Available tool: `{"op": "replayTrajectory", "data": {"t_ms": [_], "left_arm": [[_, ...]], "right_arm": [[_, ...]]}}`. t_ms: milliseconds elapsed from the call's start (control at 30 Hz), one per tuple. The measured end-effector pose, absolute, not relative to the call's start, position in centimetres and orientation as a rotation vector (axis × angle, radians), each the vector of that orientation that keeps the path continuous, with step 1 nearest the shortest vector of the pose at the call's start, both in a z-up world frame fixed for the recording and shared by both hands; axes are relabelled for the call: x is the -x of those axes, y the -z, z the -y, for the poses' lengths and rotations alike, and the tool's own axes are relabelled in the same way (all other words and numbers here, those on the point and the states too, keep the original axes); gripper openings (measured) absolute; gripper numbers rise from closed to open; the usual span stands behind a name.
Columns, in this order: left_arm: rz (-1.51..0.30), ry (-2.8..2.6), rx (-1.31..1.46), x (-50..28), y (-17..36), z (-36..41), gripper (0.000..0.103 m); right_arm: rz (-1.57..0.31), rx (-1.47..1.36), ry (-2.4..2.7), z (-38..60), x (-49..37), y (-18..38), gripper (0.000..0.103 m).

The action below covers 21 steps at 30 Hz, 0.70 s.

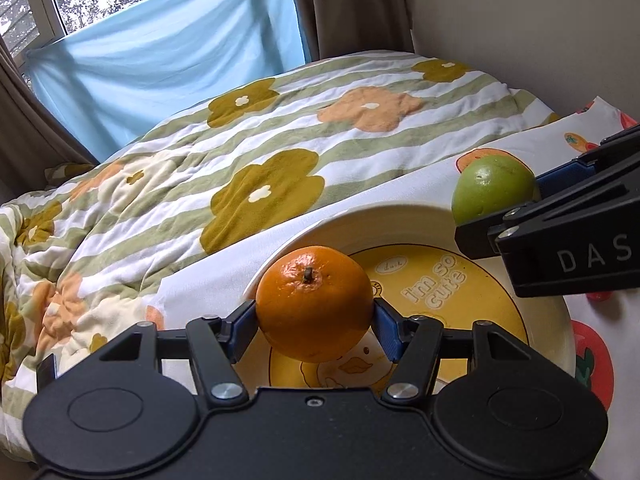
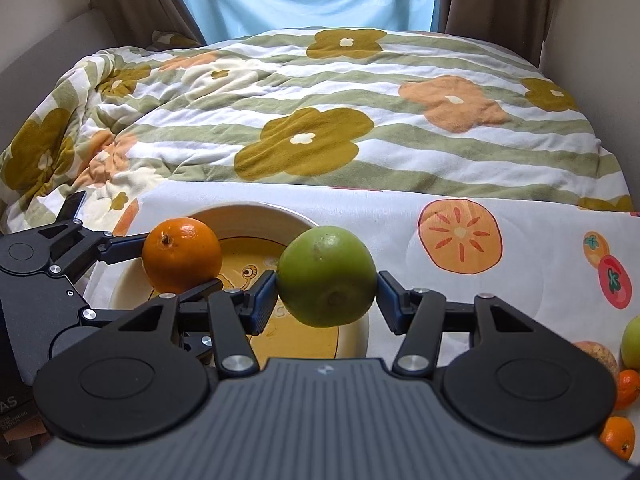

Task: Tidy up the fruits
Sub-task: 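Carry the orange with the left tool over the duck bowl while the right tool carries the green apple there, then open the left tool to drop the orange in the bowl while the right tool releases the green apple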

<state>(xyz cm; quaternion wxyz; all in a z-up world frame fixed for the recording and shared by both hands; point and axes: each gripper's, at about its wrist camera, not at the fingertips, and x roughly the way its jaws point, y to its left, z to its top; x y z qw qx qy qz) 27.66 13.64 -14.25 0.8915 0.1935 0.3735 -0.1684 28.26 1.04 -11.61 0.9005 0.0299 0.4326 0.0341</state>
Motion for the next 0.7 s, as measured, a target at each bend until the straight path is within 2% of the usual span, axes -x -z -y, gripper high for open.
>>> {"op": "replayTrajectory", "data": {"t_ms": [133, 233, 700], "left_arm": [[-0.771, 0.361, -0.428, -27.7, 14.2, -13.2, 0.070], [-0.727, 0.346, -0.446, -27.2, 13.2, -13.5, 0.092], [-0.803, 0.292, -0.357, -24.6, 12.6, -16.6, 0.092]], "right_arm": [[-0.899, -0.061, -0.079, -1.3, -28.9, 11.4, 0.069], [-0.899, -0.058, -0.094, -1.5, -29.1, 11.2, 0.069], [-0.892, 0.106, -0.231, -3.6, -29.3, 13.0, 0.069]]}}
